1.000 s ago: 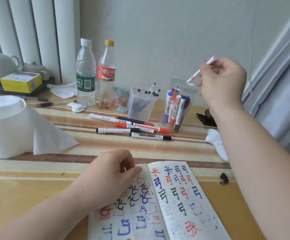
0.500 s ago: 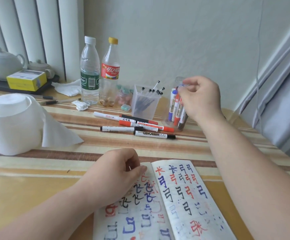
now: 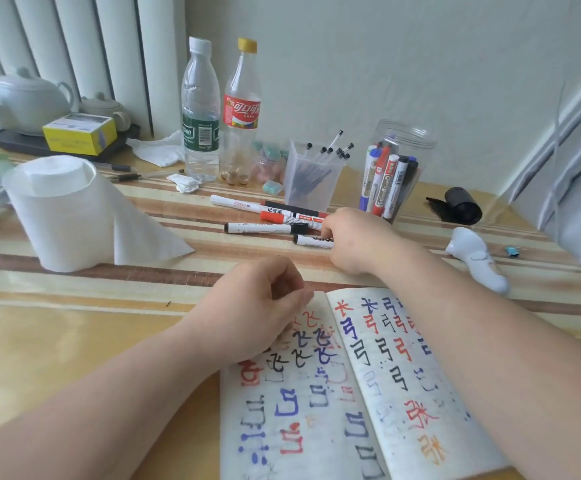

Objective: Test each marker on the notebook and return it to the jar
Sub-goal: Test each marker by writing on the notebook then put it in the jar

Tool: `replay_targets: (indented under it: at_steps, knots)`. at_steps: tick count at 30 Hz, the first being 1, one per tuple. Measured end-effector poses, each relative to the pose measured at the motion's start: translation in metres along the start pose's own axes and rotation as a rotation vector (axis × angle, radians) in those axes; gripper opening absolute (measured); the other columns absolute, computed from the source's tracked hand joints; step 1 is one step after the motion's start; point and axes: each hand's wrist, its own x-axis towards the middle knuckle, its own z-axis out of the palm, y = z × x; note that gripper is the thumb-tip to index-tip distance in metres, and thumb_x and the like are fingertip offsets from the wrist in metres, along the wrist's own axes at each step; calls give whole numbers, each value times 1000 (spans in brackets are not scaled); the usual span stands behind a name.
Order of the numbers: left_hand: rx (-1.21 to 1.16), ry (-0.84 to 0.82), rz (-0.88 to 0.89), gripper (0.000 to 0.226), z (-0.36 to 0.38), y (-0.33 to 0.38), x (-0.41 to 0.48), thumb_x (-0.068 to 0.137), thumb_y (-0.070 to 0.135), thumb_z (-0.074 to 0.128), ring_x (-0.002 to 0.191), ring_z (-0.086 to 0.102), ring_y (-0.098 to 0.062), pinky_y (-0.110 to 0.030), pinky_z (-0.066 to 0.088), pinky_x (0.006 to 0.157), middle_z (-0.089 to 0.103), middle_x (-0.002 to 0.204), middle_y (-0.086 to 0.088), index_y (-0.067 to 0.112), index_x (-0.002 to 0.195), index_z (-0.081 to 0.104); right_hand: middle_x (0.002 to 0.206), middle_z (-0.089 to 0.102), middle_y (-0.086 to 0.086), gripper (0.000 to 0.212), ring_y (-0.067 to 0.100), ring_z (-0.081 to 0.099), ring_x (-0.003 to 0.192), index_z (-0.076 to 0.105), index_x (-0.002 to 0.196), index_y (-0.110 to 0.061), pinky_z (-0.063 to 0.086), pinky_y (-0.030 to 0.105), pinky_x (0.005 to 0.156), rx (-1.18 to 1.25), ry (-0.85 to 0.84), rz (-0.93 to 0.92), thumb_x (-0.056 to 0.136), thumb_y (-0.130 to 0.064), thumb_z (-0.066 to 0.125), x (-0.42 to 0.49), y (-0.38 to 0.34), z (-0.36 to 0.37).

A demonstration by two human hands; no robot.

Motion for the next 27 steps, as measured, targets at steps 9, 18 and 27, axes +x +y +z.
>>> replay_targets:
  at_steps: [9, 18, 27]
  knots:
    - [-37, -8, 12, 15, 0, 0, -3, 94, 45, 69, 59, 72, -7, -45, 64, 70, 74, 70, 14, 32, 90, 63, 74, 60, -9, 15, 13, 56, 66, 58, 79, -22, 41, 28, 54, 385, 301, 43, 77, -28, 71, -52, 8, -23]
    - [18, -21, 128, 15, -1, 7, -7, 99, 41, 64, 59, 69, -6, -38, 60, 64, 71, 72, 7, 31, 88, 64, 59, 62, 15, 17, 27, 57, 46, 73, 79, -6, 27, 20, 38, 1774, -6, -26, 82, -17, 60, -109, -21, 6]
    - [163, -107, 245, 21, -2, 13, -12, 108, 26, 46, 85, 57, -17, -34, 46, 81, 64, 92, -1, 15, 116, 62, 59, 61, 7, 5, 20, 52, 44, 69, 81, -14, 32, 19, 38, 1707, 108, -128, 85, -13, 72, -112, -24, 23]
